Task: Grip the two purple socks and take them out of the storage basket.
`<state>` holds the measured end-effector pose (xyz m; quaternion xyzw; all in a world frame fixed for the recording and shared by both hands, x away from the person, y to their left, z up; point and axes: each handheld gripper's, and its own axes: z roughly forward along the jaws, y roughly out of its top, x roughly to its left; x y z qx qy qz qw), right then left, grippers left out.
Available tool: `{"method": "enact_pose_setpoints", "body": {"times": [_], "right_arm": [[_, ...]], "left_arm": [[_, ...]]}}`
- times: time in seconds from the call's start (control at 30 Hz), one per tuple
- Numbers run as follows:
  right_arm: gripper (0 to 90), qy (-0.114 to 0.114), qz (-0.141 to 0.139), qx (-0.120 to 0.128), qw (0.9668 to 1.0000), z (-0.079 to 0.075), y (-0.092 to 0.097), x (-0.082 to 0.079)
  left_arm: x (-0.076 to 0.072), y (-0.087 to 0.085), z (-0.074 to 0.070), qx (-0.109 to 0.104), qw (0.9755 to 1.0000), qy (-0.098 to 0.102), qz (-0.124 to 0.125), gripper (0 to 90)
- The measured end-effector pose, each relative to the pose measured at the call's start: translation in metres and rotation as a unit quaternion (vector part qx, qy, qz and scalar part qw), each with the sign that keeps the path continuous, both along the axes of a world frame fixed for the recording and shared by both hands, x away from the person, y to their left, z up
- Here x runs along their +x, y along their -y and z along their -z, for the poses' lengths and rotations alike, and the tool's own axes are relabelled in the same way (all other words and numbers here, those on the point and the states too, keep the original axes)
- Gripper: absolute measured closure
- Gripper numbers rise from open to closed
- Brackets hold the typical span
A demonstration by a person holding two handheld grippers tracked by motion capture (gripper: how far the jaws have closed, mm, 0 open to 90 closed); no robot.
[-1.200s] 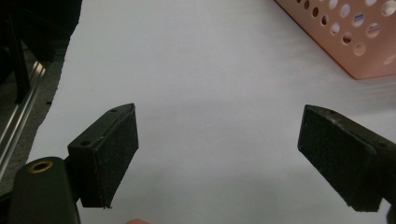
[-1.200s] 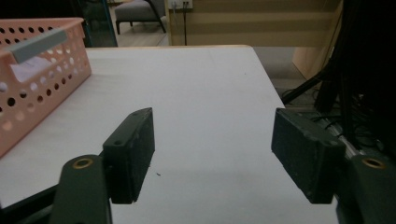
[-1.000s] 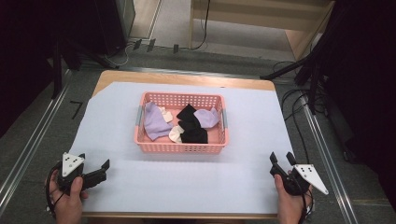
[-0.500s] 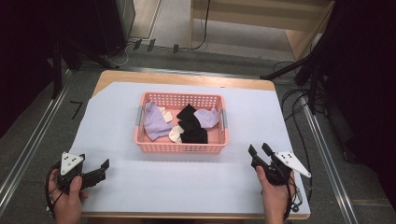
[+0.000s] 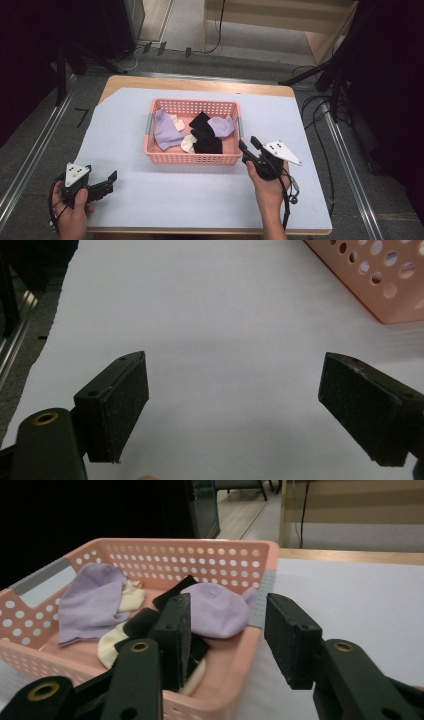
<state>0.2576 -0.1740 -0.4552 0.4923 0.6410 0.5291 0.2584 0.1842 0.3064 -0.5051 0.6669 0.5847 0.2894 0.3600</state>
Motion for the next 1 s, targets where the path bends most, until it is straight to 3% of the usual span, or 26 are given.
{"method": "enact_pose_setpoints", "body": {"times": [0.3,0.47,0.63,0.67,0.77,0.83,1.0], "right_arm": [[67.8,-0.014,-0.006,-0.003,0.9999,-0.004,-0.033,0.016],[74.2,-0.025,-0.012,-0.018,0.9995,-0.004,-0.055,0.027],[74.6,-0.028,-0.02,-0.03,0.999,-0.005,-0.07,0.033],[72.8,-0.028,-0.031,-0.032,0.9986,-0.005,-0.077,0.036],[69.2,-0.039,-0.054,0.004,0.9978,-0.008,-0.085,0.041],[69.2,-0.044,-0.057,0.016,0.9973,-0.008,-0.087,0.043],[69.2,-0.054,-0.057,0.006,0.9969,-0.01,-0.102,0.05]], "left_arm": [[0.0,0.001,0.0,0.001,1.0,0.001,-0.001,13.8],[0.001,0.001,0.0,0.001,1.0,-0.005,0.0,13.8],[0.001,0.0,0.0,0.0,1.0,-0.004,0.0,13.8],[0.001,0.0,0.0,-0.001,1.0,-0.004,0.0,13.8],[0.001,0.0,0.0,0.001,1.0,-0.006,-0.002,13.8],[0.001,0.0,0.0,0.001,1.0,-0.006,-0.002,13.8],[0.001,0.0,0.0,-0.001,1.0,-0.003,0.0,13.7]]}}
